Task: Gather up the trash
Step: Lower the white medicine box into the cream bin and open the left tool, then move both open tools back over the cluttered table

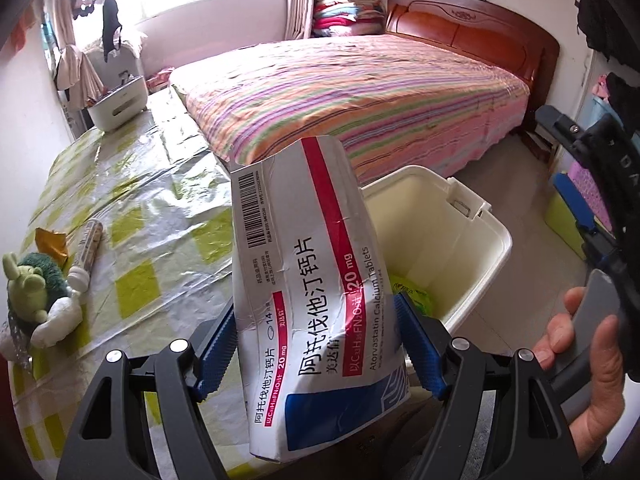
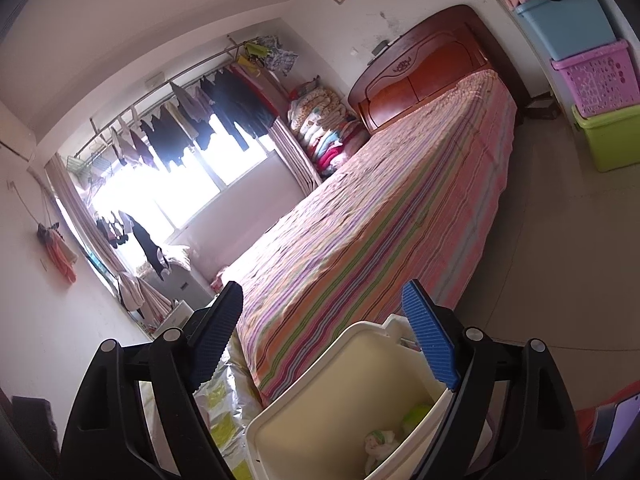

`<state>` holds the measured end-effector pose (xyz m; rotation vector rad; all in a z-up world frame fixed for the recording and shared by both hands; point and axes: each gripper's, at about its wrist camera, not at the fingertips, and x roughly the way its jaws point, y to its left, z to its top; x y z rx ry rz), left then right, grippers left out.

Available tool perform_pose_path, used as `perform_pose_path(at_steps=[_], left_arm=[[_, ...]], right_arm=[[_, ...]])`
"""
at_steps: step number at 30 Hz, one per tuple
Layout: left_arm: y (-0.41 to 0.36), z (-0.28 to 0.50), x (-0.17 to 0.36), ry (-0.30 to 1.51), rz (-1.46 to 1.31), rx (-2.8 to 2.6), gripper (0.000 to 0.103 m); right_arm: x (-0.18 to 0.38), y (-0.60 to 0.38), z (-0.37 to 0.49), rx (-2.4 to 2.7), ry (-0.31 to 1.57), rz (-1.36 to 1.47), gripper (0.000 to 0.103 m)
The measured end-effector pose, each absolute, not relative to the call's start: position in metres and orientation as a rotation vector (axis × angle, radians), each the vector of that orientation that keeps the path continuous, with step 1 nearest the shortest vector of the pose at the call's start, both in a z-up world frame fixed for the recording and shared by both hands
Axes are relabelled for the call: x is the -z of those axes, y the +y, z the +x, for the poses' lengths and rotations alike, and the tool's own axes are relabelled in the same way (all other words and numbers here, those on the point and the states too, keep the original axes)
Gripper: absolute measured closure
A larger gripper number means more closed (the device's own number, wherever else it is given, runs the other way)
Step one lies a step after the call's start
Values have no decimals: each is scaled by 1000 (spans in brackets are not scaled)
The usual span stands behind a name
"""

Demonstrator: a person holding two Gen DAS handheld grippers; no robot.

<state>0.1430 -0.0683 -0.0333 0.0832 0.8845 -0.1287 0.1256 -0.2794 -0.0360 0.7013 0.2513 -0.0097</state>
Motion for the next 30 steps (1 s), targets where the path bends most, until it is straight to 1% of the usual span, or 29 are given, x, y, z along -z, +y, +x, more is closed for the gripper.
perform_pose_path(at_steps=[10, 18, 19, 21, 27, 30], left_arm=[[-93, 161, 36, 900, 140, 174, 29], [-98, 170, 41, 908, 155, 166, 28], [-98, 170, 41, 905, 156, 175, 26], [-99, 171, 40, 906, 160, 172, 25], [-79, 164, 33, 869, 17, 159, 24], [-65, 160, 28, 862, -55, 129, 20]], right_arm=[[39, -287, 127, 11, 252, 747, 22], [42, -291, 130, 5, 261, 764, 22], [42, -291, 130, 3, 261, 762, 22], [41, -292, 131, 0, 262, 760, 22], [44, -289, 132, -6, 274, 756, 20], [43, -287, 133, -12, 280, 743, 20]])
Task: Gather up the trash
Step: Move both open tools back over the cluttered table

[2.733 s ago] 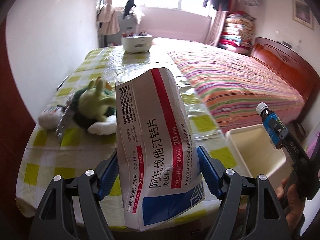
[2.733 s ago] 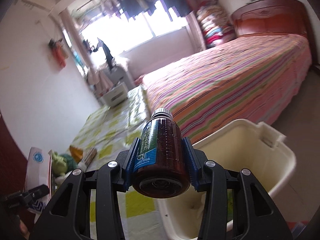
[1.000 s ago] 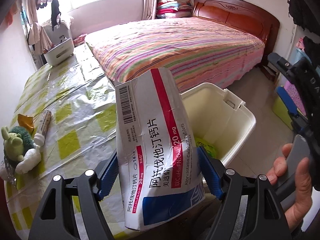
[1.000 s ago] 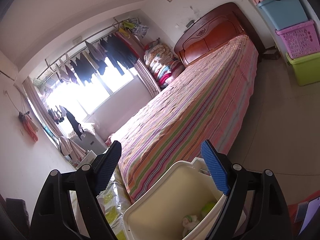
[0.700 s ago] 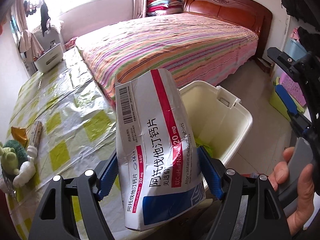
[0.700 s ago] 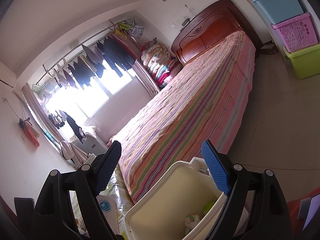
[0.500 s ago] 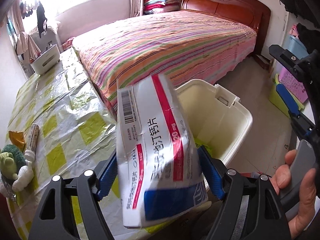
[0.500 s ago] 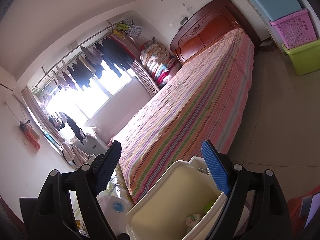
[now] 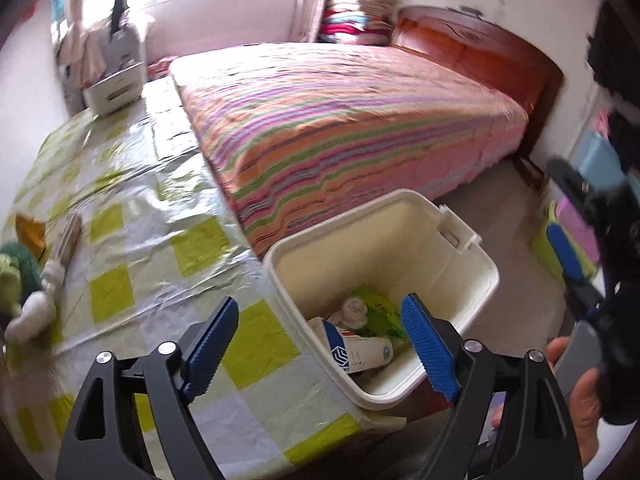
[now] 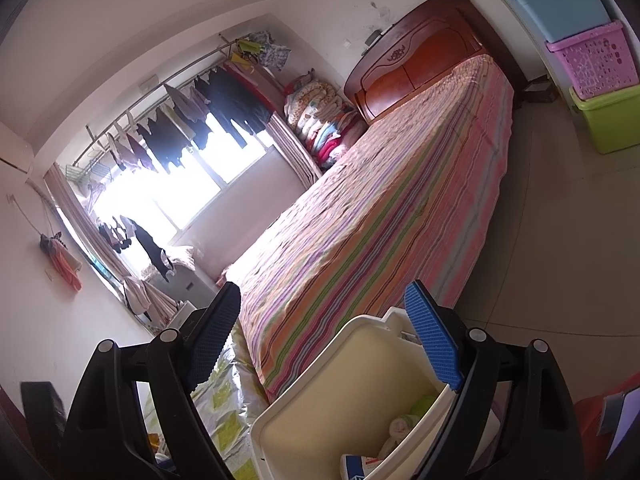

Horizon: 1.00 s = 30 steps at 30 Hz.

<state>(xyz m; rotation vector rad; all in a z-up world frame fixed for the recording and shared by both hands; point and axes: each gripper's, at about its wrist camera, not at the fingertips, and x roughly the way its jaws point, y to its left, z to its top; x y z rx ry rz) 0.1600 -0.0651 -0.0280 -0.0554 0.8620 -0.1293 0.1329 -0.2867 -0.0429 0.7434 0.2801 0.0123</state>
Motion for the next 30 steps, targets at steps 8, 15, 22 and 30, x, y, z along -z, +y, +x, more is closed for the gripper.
perform_pose_path(at_steps=[8, 15, 22, 30], left_arm=[[-34, 135, 4, 734, -69, 36, 19], [18, 97, -11, 559, -153, -22, 8], [76, 65, -12, 508, -168, -124, 8], [146, 22, -4, 519, -229, -290, 8]], right_arm=[[40, -271, 139, -54, 308, 713, 11], [33, -239, 149, -162, 346, 628, 6], [20, -198, 145, -310, 319, 568, 6], [20, -105, 156, -569, 431, 427, 6]])
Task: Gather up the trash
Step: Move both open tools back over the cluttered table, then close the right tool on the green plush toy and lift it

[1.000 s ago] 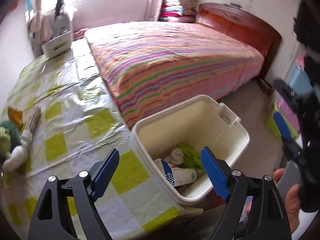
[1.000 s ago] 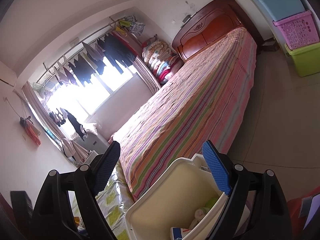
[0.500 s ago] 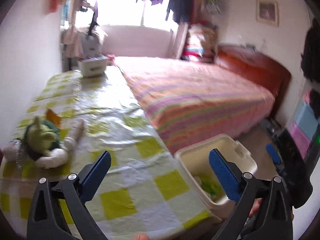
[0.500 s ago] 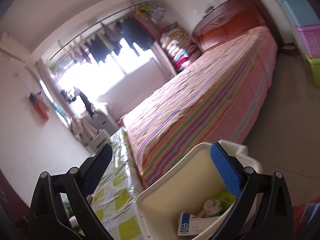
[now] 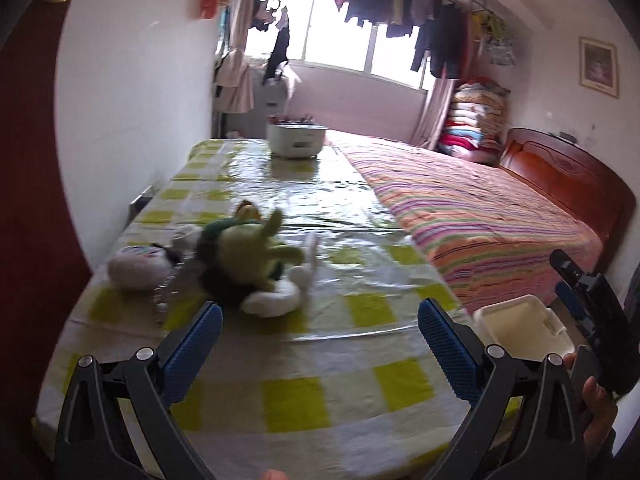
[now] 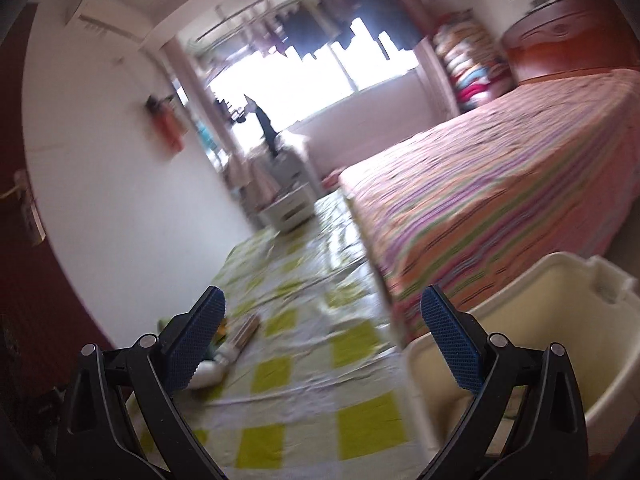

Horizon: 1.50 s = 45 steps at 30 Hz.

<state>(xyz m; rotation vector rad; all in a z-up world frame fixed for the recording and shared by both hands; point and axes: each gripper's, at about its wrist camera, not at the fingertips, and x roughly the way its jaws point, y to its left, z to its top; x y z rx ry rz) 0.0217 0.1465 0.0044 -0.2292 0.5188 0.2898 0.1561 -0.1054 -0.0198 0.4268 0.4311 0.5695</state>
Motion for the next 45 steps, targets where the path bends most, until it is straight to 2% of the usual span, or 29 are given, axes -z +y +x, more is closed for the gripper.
perform_pose_path(at_steps=[4, 13, 17, 30, 34, 36, 38, 45], left_arm=[[177, -1, -4, 484, -238, -387, 8], [223, -31, 17, 527, -366, -426, 8], [235, -42, 26, 544, -416, -428, 8], [249, -67, 36, 578, -447, -458, 8], [252, -68, 38, 590, -463, -463, 8], [252, -66, 38, 598, -462, -464, 8], [252, -65, 40, 609, -461, -465, 8], [250, -54, 47, 637, -465, -445, 8]], right_arm=[[17, -57, 155, -731, 479, 352, 6], [-10, 57, 150, -1034, 502, 75, 6], [-1, 105, 150, -1105, 549, -38, 6], [26, 203, 153, -1094, 461, -514, 8], [44, 217, 163, -1095, 501, -557, 33], [49, 218, 168, -1115, 523, -519, 37], [46, 215, 168, -1112, 537, -496, 47], [22, 175, 175, -1115, 574, -317, 51]])
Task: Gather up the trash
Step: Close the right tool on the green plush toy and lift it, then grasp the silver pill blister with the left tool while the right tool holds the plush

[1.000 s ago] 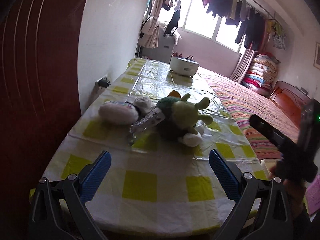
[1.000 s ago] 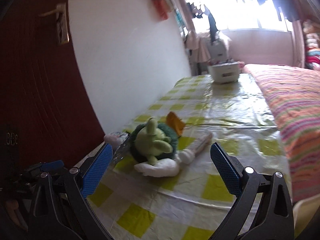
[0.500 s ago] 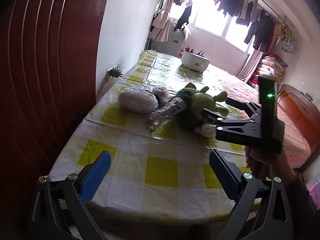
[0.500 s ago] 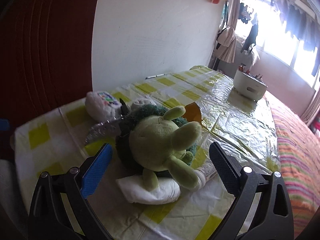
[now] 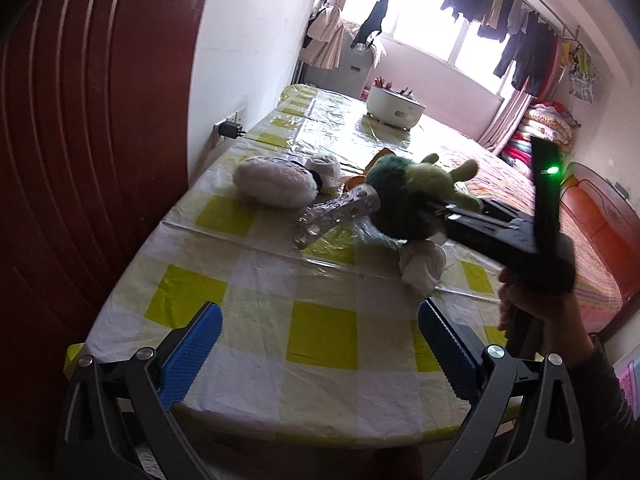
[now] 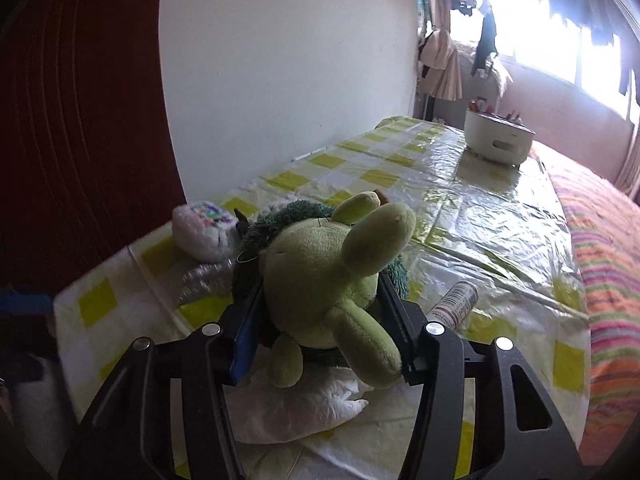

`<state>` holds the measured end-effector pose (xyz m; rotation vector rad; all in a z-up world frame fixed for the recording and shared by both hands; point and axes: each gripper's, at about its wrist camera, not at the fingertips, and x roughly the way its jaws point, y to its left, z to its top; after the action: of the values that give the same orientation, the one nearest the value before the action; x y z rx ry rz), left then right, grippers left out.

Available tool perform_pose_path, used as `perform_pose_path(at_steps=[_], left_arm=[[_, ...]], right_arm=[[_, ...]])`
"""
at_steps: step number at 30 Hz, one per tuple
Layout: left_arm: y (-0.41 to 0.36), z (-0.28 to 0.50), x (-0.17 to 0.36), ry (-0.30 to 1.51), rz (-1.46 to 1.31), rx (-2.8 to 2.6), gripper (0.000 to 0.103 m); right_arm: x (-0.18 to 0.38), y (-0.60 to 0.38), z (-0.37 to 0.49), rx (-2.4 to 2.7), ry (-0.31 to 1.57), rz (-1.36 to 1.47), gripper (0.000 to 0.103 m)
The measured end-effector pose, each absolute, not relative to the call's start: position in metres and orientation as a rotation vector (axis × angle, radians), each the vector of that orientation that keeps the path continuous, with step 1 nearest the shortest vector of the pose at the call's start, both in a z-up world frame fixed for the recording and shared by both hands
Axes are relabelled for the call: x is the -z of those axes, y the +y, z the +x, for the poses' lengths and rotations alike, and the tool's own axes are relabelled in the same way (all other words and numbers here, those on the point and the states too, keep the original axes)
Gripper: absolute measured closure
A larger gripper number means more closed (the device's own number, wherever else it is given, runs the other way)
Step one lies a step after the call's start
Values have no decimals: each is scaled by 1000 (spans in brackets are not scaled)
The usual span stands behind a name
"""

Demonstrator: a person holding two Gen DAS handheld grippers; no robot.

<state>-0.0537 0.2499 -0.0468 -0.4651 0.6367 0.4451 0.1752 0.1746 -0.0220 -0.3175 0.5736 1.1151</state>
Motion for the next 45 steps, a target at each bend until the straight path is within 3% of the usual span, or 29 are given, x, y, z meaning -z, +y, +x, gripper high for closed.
perform_pose_path(at_steps=[13, 23, 28, 36, 42, 45], left_arm=[[243, -1, 38, 701, -336, -295, 8], [267, 94, 27, 1046, 135, 109, 8], [252, 119, 49, 1187, 338, 201, 8], [250, 155, 84, 1329, 421, 279, 8], [260, 174, 90, 1367, 427, 286, 13], [270, 186, 91, 1380, 422, 277, 21]], right_arm=[[-30, 70, 180, -1121, 521, 54, 51], [-33, 50, 181, -1127, 510, 113, 50], [-34, 38, 185, -1123, 506, 139, 50], [-34, 20, 189, -1114, 504, 170, 49], [-34, 10, 191, -1112, 508, 192, 49], [-35, 7, 191, -1116, 510, 211, 49]])
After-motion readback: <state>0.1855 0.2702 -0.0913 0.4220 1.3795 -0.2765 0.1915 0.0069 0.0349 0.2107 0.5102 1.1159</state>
